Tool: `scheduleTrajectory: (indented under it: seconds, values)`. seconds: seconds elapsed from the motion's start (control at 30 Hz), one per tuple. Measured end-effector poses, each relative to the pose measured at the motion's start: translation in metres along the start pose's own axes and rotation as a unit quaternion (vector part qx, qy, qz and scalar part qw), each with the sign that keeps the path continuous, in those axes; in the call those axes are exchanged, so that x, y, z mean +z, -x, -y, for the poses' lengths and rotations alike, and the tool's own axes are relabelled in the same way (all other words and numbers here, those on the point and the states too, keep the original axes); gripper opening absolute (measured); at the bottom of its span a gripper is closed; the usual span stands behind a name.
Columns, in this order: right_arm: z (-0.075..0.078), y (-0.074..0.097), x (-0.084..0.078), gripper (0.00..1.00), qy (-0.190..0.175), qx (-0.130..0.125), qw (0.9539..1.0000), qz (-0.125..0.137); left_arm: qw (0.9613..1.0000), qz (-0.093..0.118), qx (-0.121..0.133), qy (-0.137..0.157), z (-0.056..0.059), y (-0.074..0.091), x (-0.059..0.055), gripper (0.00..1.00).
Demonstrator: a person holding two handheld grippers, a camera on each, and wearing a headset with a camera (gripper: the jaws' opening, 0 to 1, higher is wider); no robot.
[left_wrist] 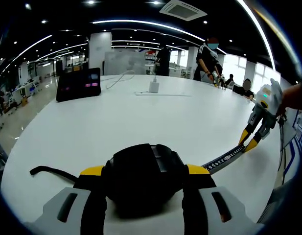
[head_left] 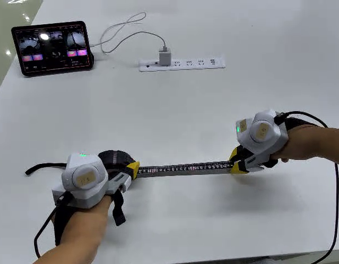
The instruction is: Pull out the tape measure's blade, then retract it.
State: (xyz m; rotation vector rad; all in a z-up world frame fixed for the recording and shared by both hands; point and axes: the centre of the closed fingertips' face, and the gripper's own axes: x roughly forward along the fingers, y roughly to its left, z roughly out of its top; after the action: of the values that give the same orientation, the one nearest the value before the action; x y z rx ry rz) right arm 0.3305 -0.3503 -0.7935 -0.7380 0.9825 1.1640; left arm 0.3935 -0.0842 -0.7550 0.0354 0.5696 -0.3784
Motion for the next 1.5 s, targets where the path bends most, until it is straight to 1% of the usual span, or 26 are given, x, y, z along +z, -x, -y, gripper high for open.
scheduleTrajectory:
  seconds: [0.03,0.1,0.17,0.23,0.27,0.3,0.33,0.4,0.63,0.77,0.8,0.83,0.87,0.97,1.2,1.37,1.5]
  values:
    - [0.000,0.000,0.000,0.09,0.004,0.000,1.0000,-0.001,1.0000,-0.001,0.000,0.000,0.000,0.000,0.000,0.58]
    - [0.000,-0.001,0.002,0.09,-0.005,-0.001,1.0000,-0.007,1.0000,-0.001,0.000,0.001,0.000,0.000,0.000,0.58]
    - [0.000,-0.001,0.002,0.09,0.001,-0.001,0.9999,-0.013,1.0000,-0.002,0.000,0.000,0.000,0.000,0.000,0.58]
    - [0.000,-0.001,0.003,0.09,-0.012,-0.001,0.9998,-0.017,1.0000,-0.004,0.000,0.000,0.001,0.000,-0.001,0.58]
    - [0.000,-0.001,0.003,0.09,-0.010,-0.001,0.9998,-0.016,1.0000,-0.004,0.000,0.000,0.000,0.000,-0.001,0.58]
    - [0.001,-0.002,0.003,0.09,-0.024,-0.002,0.9996,-0.017,1.0000,-0.005,0.000,0.001,0.001,0.000,-0.001,0.58]
    - [0.001,-0.002,0.004,0.09,-0.025,-0.001,0.9995,-0.017,1.0000,-0.005,0.000,0.001,0.001,0.000,-0.001,0.58]
    - [0.000,-0.002,0.005,0.09,-0.015,0.000,0.9997,-0.019,1.0000,-0.007,-0.001,0.001,0.001,0.000,-0.001,0.58]
    - [0.001,-0.003,0.006,0.09,-0.019,0.003,0.9995,-0.023,0.9999,-0.010,-0.001,0.001,0.001,-0.001,-0.001,0.58]
    - [0.000,-0.003,0.007,0.09,-0.008,0.006,0.9996,-0.025,0.9999,-0.010,-0.001,0.001,0.001,-0.001,-0.001,0.58]
    - [0.001,-0.003,0.007,0.09,-0.012,0.006,0.9996,-0.025,0.9999,-0.010,-0.001,0.001,0.000,-0.001,-0.001,0.58]
    - [0.001,-0.004,0.007,0.09,-0.027,0.006,0.9993,-0.026,0.9999,-0.010,-0.001,0.001,0.000,-0.001,-0.001,0.58]
    - [0.001,-0.004,0.008,0.09,-0.030,0.007,0.9992,-0.025,0.9999,-0.010,-0.001,0.001,0.000,-0.001,-0.001,0.58]
    - [0.000,-0.004,0.008,0.09,-0.017,0.007,0.9995,-0.025,0.9999,-0.010,-0.001,0.001,0.000,-0.001,-0.001,0.58]
    - [0.001,-0.005,0.010,0.10,-0.015,0.006,0.9996,-0.023,0.9999,-0.012,0.000,0.001,0.000,-0.002,-0.001,0.58]
    - [0.000,-0.006,0.011,0.10,-0.006,0.004,0.9996,-0.028,0.9999,-0.013,-0.001,0.001,0.000,-0.002,-0.001,0.58]
    - [0.000,-0.006,0.012,0.10,-0.007,0.003,0.9995,-0.030,0.9999,-0.014,-0.001,0.001,0.000,-0.002,-0.001,0.58]
